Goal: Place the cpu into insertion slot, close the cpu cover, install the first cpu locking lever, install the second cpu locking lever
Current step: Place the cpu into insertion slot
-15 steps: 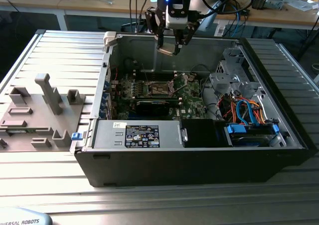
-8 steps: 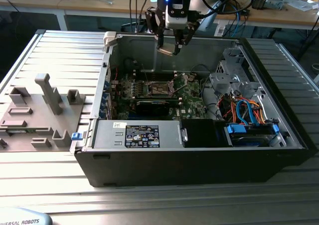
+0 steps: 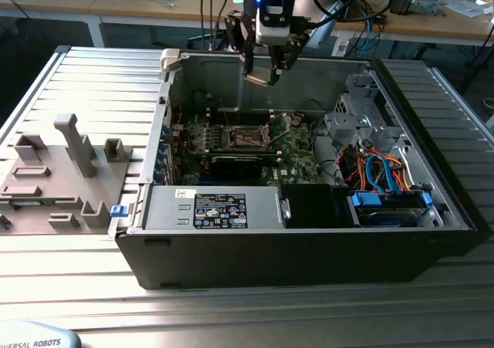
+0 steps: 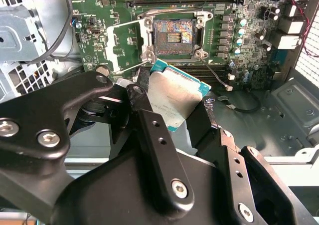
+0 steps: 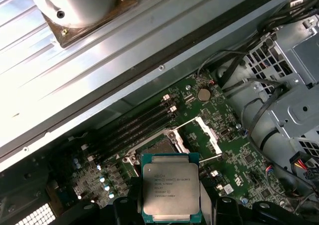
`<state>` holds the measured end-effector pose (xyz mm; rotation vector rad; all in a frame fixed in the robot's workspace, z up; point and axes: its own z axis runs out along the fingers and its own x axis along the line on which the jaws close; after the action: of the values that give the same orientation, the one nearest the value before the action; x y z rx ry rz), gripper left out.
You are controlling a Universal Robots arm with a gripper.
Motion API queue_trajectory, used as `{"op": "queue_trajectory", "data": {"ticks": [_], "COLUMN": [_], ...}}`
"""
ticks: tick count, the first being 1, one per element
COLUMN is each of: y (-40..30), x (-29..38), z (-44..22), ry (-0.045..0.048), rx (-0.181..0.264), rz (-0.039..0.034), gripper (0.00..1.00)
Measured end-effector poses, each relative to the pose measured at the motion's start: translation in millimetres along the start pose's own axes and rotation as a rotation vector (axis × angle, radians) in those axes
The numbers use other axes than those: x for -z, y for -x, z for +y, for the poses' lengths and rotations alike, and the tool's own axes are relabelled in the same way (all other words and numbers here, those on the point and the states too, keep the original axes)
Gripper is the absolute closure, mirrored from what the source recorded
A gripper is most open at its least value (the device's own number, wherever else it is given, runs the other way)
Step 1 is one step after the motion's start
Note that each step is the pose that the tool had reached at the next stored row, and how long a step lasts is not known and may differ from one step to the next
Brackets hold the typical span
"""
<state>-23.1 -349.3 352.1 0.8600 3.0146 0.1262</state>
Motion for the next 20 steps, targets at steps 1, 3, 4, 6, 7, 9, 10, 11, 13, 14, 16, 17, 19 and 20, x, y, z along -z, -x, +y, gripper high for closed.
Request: {"op": "queue_trajectory", "data": {"ticks": [1, 3, 4, 6, 7, 9, 10, 11, 13, 14, 16, 17, 19, 20], "y": [0.0, 0.0, 0.0, 0.0, 0.0, 0.0, 0.0, 0.0, 0.0, 0.0, 0.0, 0.0, 0.0, 0.0], "x": [0.0, 0.0, 0.0, 0.0, 0.0, 0.0, 0.0, 0.0, 0.0, 0.0, 0.0, 0.0, 0.0, 0.0], "z": [0.0, 0.0, 0.0, 0.0, 0.0, 0.0, 0.0, 0.0, 0.0, 0.0, 0.0, 0.0, 0.0, 0.0], "ry": [0.0, 0.0001, 0.0001, 0.0001, 0.0001, 0.0002, 0.0002, 0.0002, 0.0002, 0.0003, 0.0003, 0.0003, 0.0004, 0.0004], "rx": [-0.001, -0.002, -0.003, -0.005, -0.006, -0.008, -0.009, -0.01, -0.012, -0.013, -0.015, -0.015, -0.017, -0.018], "rz": [-0.0001, -0.0002, -0.0002, -0.0004, -0.0005, -0.0006, -0.0007, -0.0007, -0.0009, -0.001, -0.0012, -0.0012, -0.0013, -0.0014], "gripper": [0.46, 0.46, 0.46, 0.46, 0.46, 0.46, 0.46, 0.46, 0.46, 0.46, 0.46, 0.46, 0.46, 0.46]}}
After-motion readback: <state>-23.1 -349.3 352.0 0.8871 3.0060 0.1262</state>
